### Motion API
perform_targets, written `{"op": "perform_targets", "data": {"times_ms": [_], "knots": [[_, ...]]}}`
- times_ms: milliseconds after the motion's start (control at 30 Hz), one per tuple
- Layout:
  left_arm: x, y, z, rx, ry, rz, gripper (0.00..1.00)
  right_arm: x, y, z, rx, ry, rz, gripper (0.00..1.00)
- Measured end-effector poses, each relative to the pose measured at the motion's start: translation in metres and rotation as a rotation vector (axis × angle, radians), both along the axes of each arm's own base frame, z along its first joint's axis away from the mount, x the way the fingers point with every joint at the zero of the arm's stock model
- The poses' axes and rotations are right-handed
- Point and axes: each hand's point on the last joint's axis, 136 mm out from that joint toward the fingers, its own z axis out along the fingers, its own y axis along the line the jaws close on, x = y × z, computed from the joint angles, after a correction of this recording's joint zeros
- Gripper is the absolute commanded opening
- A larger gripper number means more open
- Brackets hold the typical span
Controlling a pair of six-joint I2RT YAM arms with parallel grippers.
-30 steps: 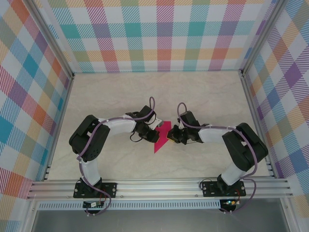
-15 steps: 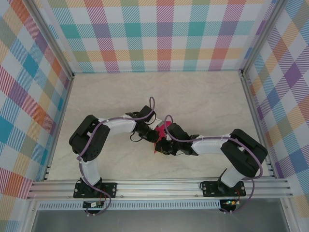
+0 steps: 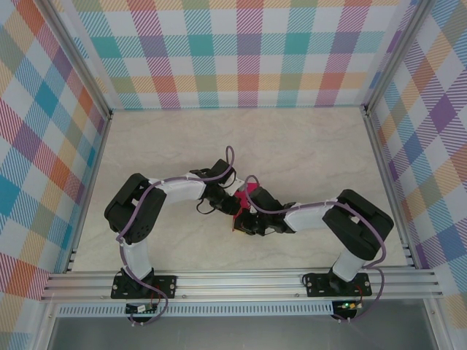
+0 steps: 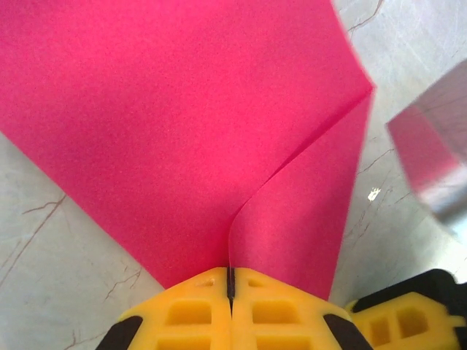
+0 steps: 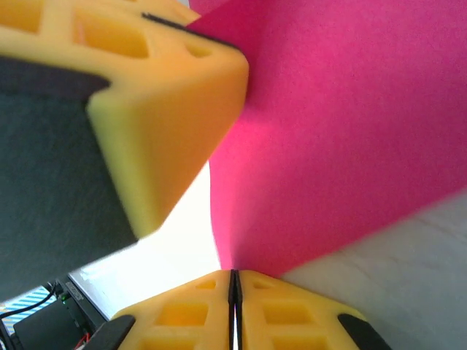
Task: Fold a paper plane with a square sheet of paper (pick it up from the middle)
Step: Third fold the triangle at the center of the table.
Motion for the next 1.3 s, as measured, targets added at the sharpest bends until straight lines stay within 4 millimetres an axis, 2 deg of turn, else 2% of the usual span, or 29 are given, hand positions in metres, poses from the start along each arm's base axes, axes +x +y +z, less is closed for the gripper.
{"op": "perform_targets", "data": {"times_ms": [100,167,233,367,467,867,1100,1300], "knots": [[0.0,0.0,0.0,0.0,0.0,0.0,0.0,0.012,-0.012,0.018,0.007,-0.036,-0.036,0.15],[0.0,0.0,0.0,0.0,0.0,0.0,0.0,0.028,-0.021,0.034,0.033,-0.075,-0.075,0.15],[0.0,0.0,0.0,-0.001,0.0,0.0,0.0,0.043,-0.031,0.04,0.042,-0.101,-0.108,0.14],[0.0,0.0,0.0,-0.001,0.001,-0.001,0.0,0.063,-0.049,0.031,0.023,-0.087,-0.156,0.13],[0.0,0.0,0.0,-0.001,0.001,-0.001,0.0,0.071,-0.055,0.02,0.002,-0.068,-0.163,0.14],[0.0,0.0,0.0,0.0,0.0,-0.003,0.0,0.083,-0.06,-0.007,-0.047,-0.015,-0.123,0.11],[0.0,0.0,0.0,0.0,-0.002,-0.006,0.0,0.084,-0.064,0.0,-0.042,-0.008,-0.116,0.13],[0.0,0.0,0.0,-0.001,-0.002,-0.006,0.01,0.095,-0.062,0.011,-0.01,-0.035,-0.109,0.12]]}}
